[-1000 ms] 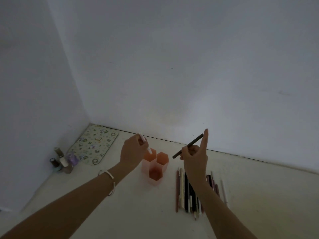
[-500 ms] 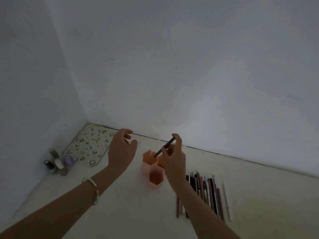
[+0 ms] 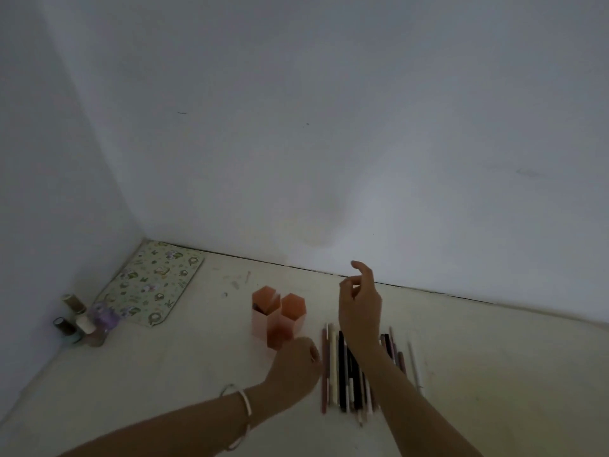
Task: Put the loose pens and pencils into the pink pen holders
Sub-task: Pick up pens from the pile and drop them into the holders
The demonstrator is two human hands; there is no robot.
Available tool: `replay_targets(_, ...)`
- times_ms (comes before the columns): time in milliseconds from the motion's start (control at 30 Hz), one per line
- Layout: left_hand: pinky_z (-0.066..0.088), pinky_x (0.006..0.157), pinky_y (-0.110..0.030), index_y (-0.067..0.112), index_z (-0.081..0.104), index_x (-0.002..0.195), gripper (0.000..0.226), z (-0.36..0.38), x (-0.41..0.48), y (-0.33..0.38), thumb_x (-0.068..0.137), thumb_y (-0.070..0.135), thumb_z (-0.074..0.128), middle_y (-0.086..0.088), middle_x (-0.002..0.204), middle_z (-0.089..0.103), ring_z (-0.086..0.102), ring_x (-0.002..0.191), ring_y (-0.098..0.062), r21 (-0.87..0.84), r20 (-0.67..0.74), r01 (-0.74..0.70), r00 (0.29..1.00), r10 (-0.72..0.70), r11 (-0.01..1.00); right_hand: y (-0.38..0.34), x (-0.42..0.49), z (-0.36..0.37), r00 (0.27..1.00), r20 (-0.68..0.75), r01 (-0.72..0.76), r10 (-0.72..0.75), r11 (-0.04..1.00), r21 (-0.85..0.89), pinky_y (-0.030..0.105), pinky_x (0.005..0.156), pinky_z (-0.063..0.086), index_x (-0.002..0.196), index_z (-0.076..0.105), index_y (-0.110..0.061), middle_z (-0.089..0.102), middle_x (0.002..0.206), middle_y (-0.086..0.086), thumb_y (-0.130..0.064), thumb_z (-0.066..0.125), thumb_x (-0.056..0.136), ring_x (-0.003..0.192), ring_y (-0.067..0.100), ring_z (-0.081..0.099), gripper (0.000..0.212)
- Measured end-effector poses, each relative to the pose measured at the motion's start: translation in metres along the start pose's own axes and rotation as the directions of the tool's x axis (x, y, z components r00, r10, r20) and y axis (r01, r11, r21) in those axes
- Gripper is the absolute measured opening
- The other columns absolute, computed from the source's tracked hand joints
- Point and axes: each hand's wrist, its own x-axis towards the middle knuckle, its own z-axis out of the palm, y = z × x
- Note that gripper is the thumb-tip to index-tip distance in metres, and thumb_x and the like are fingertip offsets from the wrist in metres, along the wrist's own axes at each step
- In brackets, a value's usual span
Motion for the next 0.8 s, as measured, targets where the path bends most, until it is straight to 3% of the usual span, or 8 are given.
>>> replay_targets(67,0.048,0.090,-0.029,0.008,0.059,0.107,0.022,0.028,0.009,-0.011,0.090,0.020,0.055,-0.006,0.113,0.061,0.059,0.105,-0.019,0.148,0.096,0.087,0.990,-0.102,0.985,0.013,-0.002,-0.016,0.999,0.011,-0.037,0.037,0.999,-0.005,0.041,0.048,0.049,0.125,0.054,-0.016,0.063,0.071,0.017,-0.007,0.045,0.096,0.046,0.017,0.046,0.031)
replay_targets(133,0.042,0.091,-0.030,0.006,0.053,0.116,0.031,0.041,0.014,-0.017,0.090,0.024,0.053,-0.010,0.122,0.057,0.054,0.113,-0.024,0.223,0.115,0.120,0.982,-0.149,0.967,0.027,-0.006,-0.030,0.999,0.018,-0.050,0.051,0.999,-0.018,0.038,0.046,0.047,0.121,0.057,-0.016,0.064,0.071,0.019,-0.006,0.047,0.095,0.045,0.016,0.045,0.029)
replay_targets(500,0.047,0.079,-0.031,0.013,0.056,0.105,0.024,0.063,0.034,-0.008,0.082,0.022,0.057,-0.005,0.112,0.061,0.060,0.103,-0.024,0.252,-0.017,0.213,0.976,-0.215,0.944,0.061,-0.019,-0.046,0.984,0.113,-0.131,0.136,0.990,-0.051,0.028,0.042,0.038,0.113,0.058,-0.019,0.065,0.069,0.013,-0.007,0.047,0.094,0.042,0.012,0.040,0.025)
replay_targets(800,0.047,0.080,-0.029,0.013,0.057,0.107,0.020,0.066,0.040,0.005,0.088,0.018,0.053,-0.005,0.116,0.061,0.061,0.106,-0.024,0.194,-0.036,0.297,0.955,-0.296,0.935,0.068,-0.026,-0.043,0.981,0.142,-0.127,0.134,0.990,-0.056,0.025,0.041,0.038,0.112,0.057,-0.021,0.064,0.070,0.008,-0.006,0.048,0.095,0.042,0.011,0.040,0.024)
